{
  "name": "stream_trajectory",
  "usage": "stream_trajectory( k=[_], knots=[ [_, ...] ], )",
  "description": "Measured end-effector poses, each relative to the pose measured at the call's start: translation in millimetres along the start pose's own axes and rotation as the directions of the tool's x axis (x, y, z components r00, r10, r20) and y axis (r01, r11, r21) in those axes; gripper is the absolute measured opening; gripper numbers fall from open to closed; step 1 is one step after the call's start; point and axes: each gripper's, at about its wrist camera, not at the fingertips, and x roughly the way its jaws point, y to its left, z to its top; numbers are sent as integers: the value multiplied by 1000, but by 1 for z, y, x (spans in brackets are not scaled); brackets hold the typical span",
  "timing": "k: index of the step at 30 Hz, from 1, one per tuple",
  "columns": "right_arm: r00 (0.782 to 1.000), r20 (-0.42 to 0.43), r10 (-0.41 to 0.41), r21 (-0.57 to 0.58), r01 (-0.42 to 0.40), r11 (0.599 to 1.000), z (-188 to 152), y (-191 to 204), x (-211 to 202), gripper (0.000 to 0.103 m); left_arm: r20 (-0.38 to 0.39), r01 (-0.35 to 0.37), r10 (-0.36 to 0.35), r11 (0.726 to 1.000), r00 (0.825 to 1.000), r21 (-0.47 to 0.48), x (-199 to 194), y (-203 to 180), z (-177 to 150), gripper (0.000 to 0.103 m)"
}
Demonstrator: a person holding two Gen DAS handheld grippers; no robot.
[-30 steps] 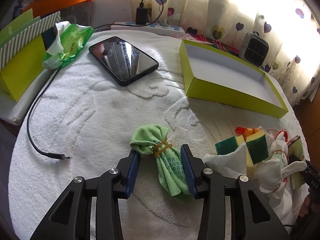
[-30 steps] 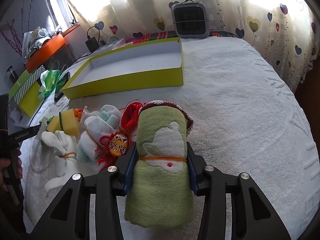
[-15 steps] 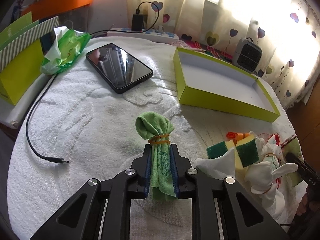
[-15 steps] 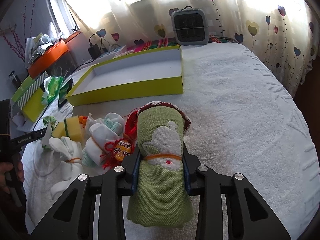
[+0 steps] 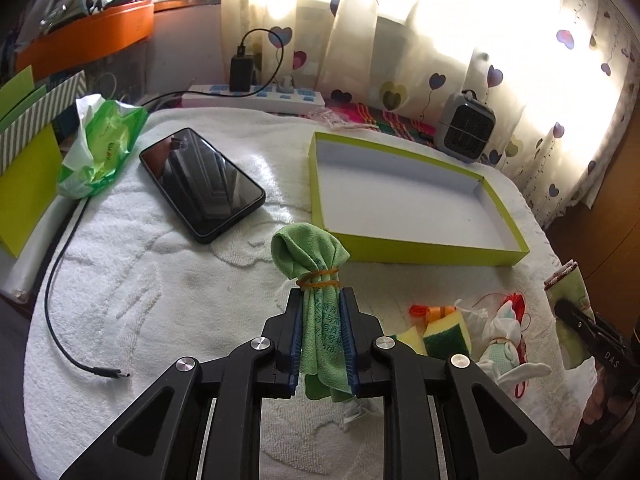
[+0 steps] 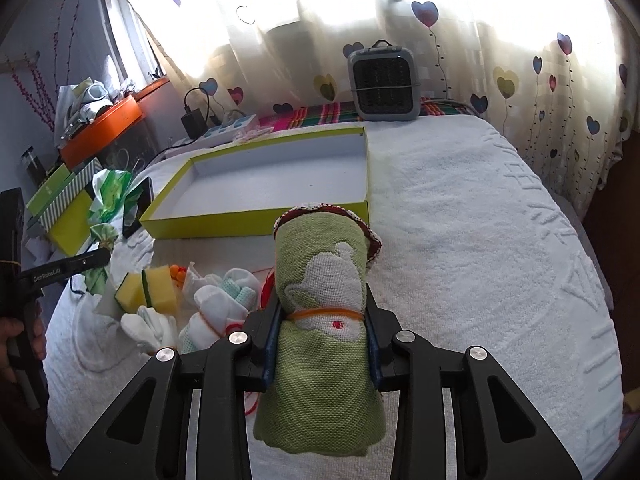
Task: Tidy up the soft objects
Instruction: 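Carry both held cloths into the yellow-green tray and lower them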
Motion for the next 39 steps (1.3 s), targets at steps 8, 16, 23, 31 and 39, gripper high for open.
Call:
stream_trajectory(
  k=[8, 16, 23, 31, 39],
  knots=[
    [1000, 26, 12, -8, -11, 1000, 31, 4, 6, 35, 23, 29, -30, 999, 999, 35, 8, -16, 36, 16],
    [1000, 20, 3, -32, -2, 999, 56, 9, 26, 35, -2, 42, -42, 996, 999, 80, 33, -30, 61, 16],
    [1000, -5, -8, -28, 8, 1000, 74, 5, 52, 35, -37, 57, -54, 993, 998, 101, 60, -39, 76, 16],
    [999, -44, -18, -15, 18, 1000, 87, 2, 83, 35, -97, 58, -47, 991, 994, 117, 95, -43, 87, 16],
    [997, -70, -45, -20, 44, 999, 100, 0, 109, 35, -116, 58, -42, 988, 992, 141, 119, -51, 95, 17]
  ],
)
